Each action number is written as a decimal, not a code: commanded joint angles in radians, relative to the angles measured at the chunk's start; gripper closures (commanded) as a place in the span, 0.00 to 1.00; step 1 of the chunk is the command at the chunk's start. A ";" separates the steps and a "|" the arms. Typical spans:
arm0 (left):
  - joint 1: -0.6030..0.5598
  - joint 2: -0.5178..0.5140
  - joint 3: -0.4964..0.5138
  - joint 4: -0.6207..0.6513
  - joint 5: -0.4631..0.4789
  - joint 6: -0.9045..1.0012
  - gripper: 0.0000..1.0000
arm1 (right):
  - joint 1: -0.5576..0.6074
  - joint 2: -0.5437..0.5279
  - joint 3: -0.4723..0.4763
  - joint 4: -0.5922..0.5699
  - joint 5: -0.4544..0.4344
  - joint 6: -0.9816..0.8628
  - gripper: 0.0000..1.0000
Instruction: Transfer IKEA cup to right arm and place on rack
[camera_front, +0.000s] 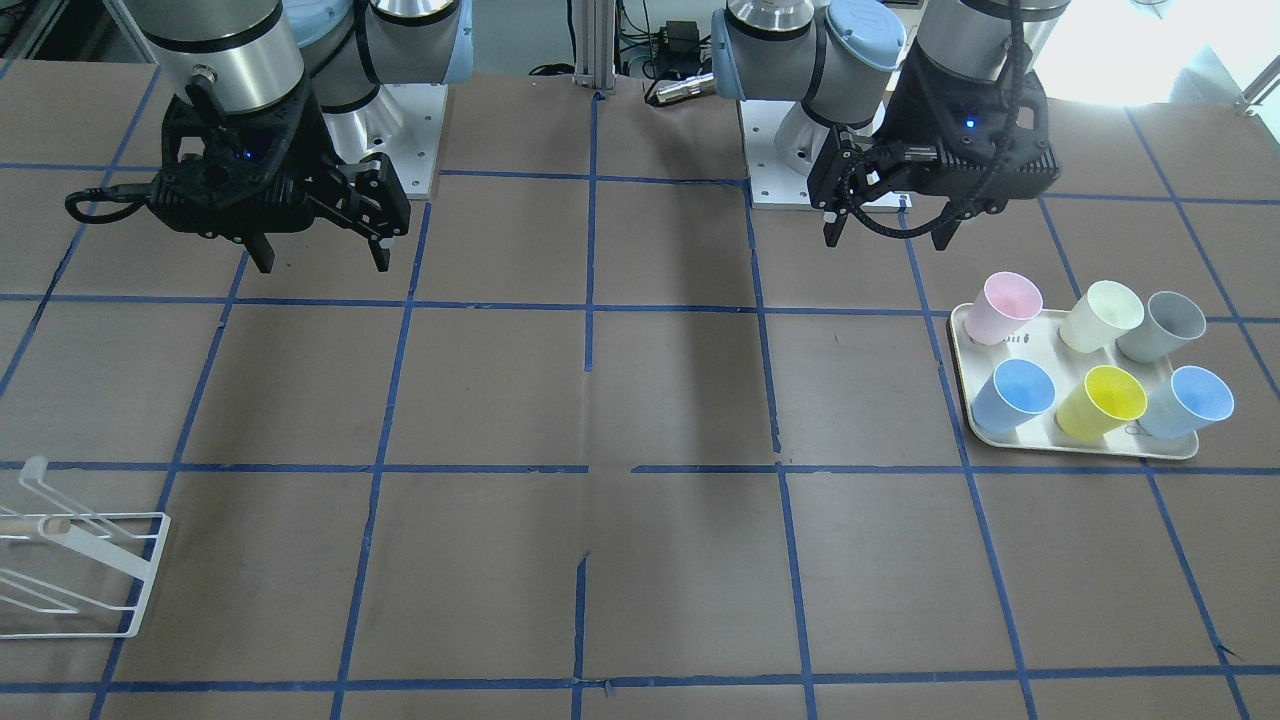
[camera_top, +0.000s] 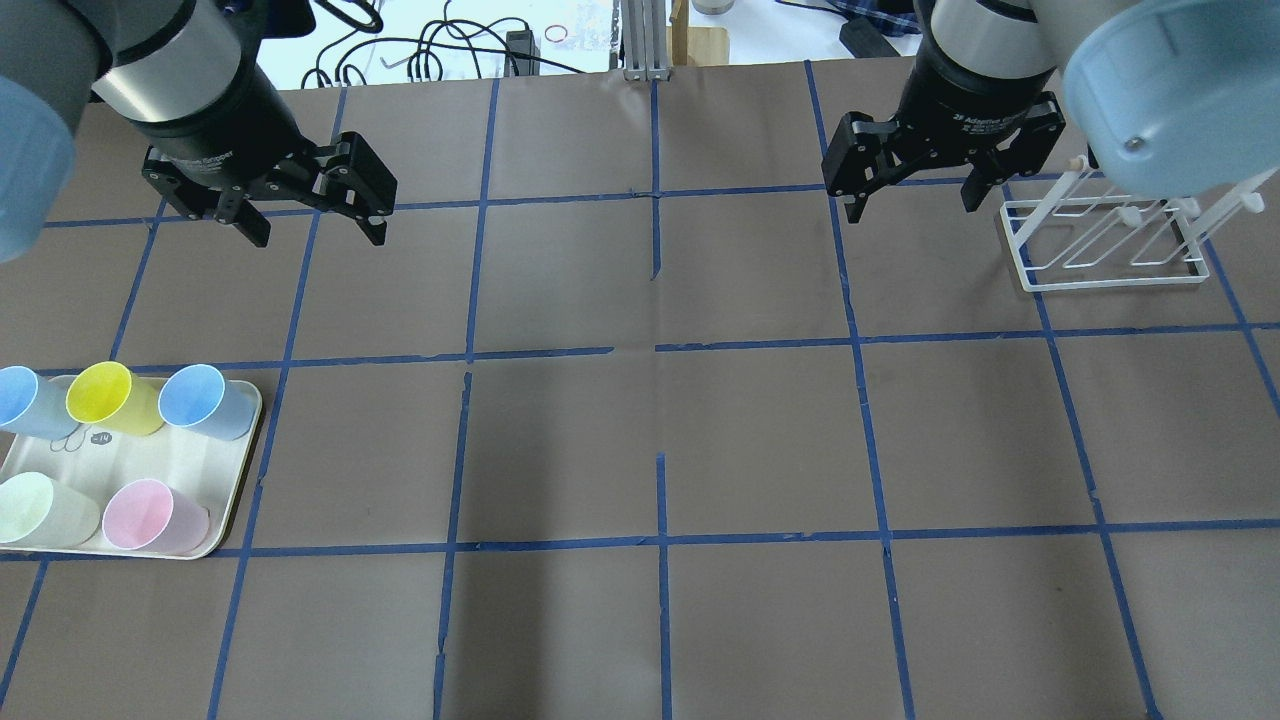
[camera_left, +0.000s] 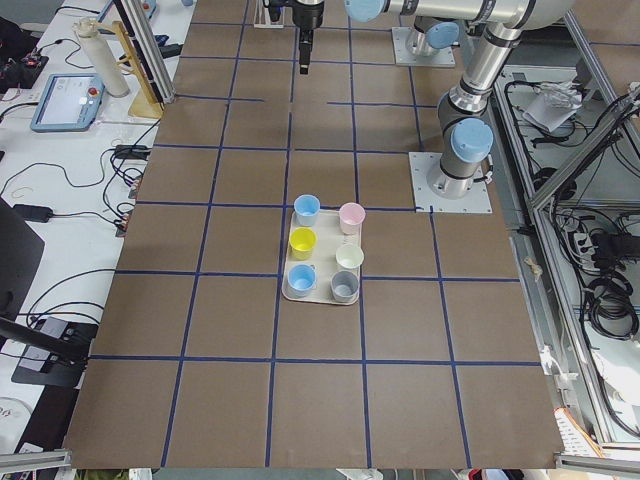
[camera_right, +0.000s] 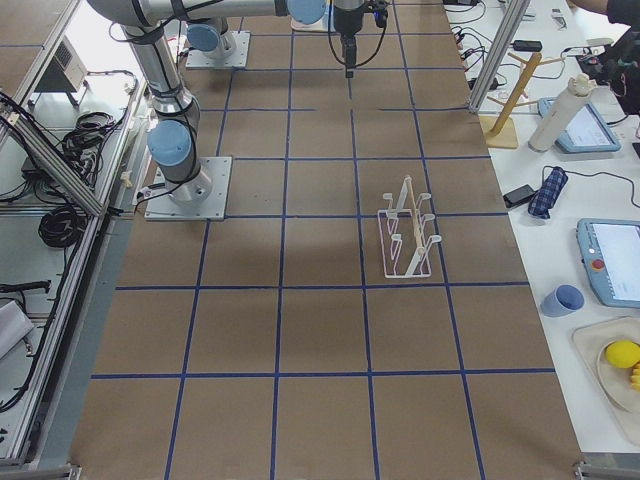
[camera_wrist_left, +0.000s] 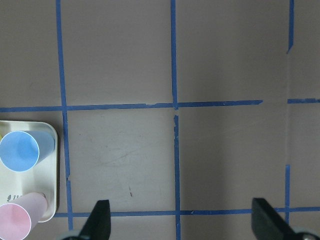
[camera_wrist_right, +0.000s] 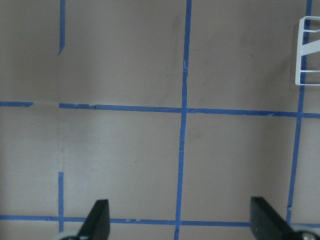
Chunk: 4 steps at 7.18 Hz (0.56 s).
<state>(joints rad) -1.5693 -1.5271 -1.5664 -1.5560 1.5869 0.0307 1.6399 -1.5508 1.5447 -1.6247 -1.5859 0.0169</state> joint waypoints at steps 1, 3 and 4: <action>-0.001 -0.002 0.000 -0.001 0.001 0.000 0.00 | -0.003 -0.002 -0.005 0.000 0.000 0.000 0.00; -0.003 0.016 -0.012 -0.002 0.004 0.002 0.00 | -0.006 0.003 -0.030 0.014 -0.003 0.002 0.00; 0.000 0.025 -0.024 -0.002 0.004 0.012 0.00 | -0.006 0.006 -0.032 0.011 -0.002 0.002 0.00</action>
<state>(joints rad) -1.5713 -1.5145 -1.5778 -1.5580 1.5897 0.0345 1.6347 -1.5483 1.5211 -1.6161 -1.5880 0.0182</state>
